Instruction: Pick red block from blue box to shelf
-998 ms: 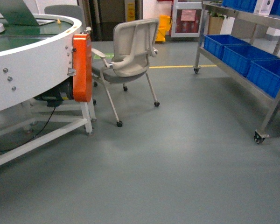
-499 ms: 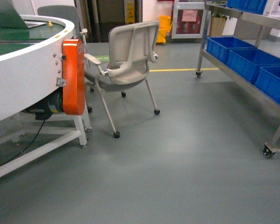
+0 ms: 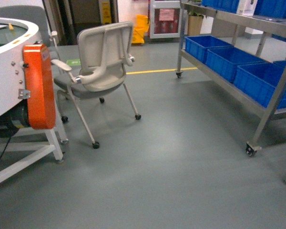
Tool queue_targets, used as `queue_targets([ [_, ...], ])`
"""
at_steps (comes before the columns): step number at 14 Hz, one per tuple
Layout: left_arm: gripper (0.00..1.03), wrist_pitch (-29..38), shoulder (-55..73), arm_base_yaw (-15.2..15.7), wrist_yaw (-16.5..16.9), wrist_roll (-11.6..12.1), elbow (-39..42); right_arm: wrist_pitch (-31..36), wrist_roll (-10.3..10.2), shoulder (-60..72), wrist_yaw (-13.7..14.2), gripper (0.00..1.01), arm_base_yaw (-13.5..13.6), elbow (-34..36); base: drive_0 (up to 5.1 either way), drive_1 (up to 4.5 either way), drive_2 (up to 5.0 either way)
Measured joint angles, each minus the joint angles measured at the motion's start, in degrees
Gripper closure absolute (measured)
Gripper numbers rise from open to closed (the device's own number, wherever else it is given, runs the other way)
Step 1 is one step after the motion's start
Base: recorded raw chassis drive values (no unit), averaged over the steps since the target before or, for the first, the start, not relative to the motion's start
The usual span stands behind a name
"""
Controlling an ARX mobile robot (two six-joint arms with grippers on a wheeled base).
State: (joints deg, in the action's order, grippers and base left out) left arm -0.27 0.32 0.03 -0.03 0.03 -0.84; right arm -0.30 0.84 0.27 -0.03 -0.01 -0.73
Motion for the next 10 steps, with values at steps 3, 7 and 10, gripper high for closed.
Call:
queue_targets([
  [3, 0.05, 0.00, 0.02, 0.00, 0.00, 0.00, 0.00, 0.02, 0.00, 0.00, 0.00, 0.66, 0.00, 0.00, -1.7, -1.68, -1.7],
  [7, 0.05, 0.02, 0.02, 0.00, 0.00, 0.00, 0.00, 0.02, 0.00, 0.00, 0.00, 0.66, 0.00, 0.00, -1.6, -1.63, -1.6],
  [10, 0.05, 0.00, 0.00, 0.00, 0.00, 0.00, 0.00, 0.02, 0.00, 0.00, 0.00, 0.66, 0.00, 0.00, -1.6, -1.62, -1.6],
])
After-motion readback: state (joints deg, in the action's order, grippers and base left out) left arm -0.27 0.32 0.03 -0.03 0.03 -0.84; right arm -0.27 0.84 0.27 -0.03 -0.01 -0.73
